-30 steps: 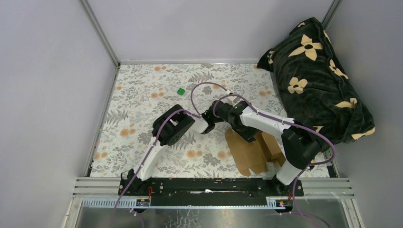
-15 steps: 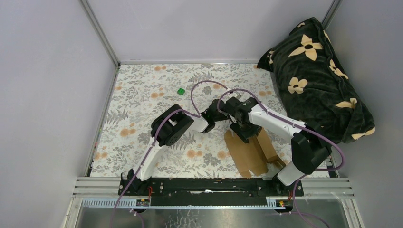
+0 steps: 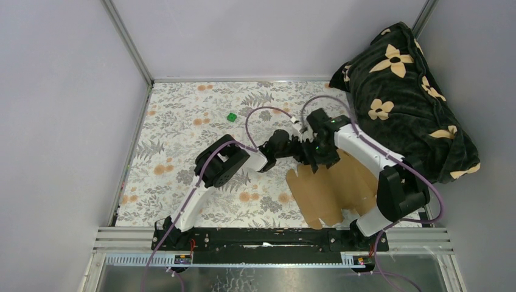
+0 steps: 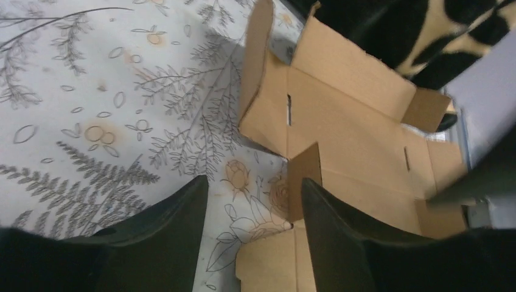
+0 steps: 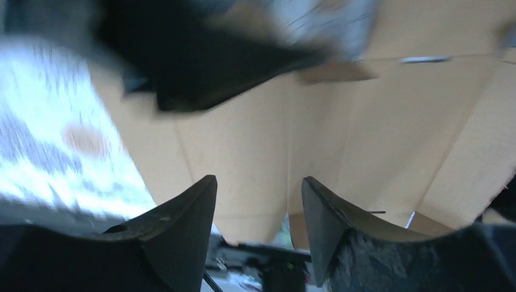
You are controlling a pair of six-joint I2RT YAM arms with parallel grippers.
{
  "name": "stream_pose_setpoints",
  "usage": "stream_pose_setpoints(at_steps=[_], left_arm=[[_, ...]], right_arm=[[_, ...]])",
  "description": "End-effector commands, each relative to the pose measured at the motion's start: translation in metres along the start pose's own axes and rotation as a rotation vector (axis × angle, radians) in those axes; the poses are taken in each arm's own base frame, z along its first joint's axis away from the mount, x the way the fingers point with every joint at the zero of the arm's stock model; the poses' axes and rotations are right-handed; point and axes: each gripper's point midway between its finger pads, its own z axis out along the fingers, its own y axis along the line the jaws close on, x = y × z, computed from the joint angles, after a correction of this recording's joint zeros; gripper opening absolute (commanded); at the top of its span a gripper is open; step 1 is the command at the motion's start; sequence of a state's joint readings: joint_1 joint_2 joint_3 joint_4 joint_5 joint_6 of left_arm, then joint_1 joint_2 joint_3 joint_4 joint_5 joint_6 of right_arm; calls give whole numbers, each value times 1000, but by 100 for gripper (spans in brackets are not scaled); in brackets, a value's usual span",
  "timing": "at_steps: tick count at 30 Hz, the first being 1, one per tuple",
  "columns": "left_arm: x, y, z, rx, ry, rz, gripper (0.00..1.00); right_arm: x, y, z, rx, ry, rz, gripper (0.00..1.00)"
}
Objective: Fold the paper box
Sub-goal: Fold the paper box at the center of the board.
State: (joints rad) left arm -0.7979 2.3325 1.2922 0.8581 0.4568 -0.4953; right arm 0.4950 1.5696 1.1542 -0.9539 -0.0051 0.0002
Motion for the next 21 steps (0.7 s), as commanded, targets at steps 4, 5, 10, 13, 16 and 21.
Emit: stream_pose_setpoints(at_steps=[4, 5, 10, 13, 16, 21], left_arm=[[-1, -86, 12, 233, -33, 216, 64], [-2, -84, 8, 225, -28, 215, 64], [-20, -77, -18, 115, -24, 255, 63], [-41, -71, -35, 46, -43, 281, 63], [-66, -62, -52, -31, -79, 283, 64], [-97, -58, -79, -189, -80, 264, 64]], right_arm=[[-106, -85, -49, 223, -495, 419, 63], [-106, -91, -53, 241, -514, 434, 63], [-101, -84, -42, 181, -506, 448, 61], [-92, -78, -31, 150, -518, 459, 61], [-80, -72, -21, 133, -473, 451, 61], [-62, -64, -10, 104, -415, 446, 62]])
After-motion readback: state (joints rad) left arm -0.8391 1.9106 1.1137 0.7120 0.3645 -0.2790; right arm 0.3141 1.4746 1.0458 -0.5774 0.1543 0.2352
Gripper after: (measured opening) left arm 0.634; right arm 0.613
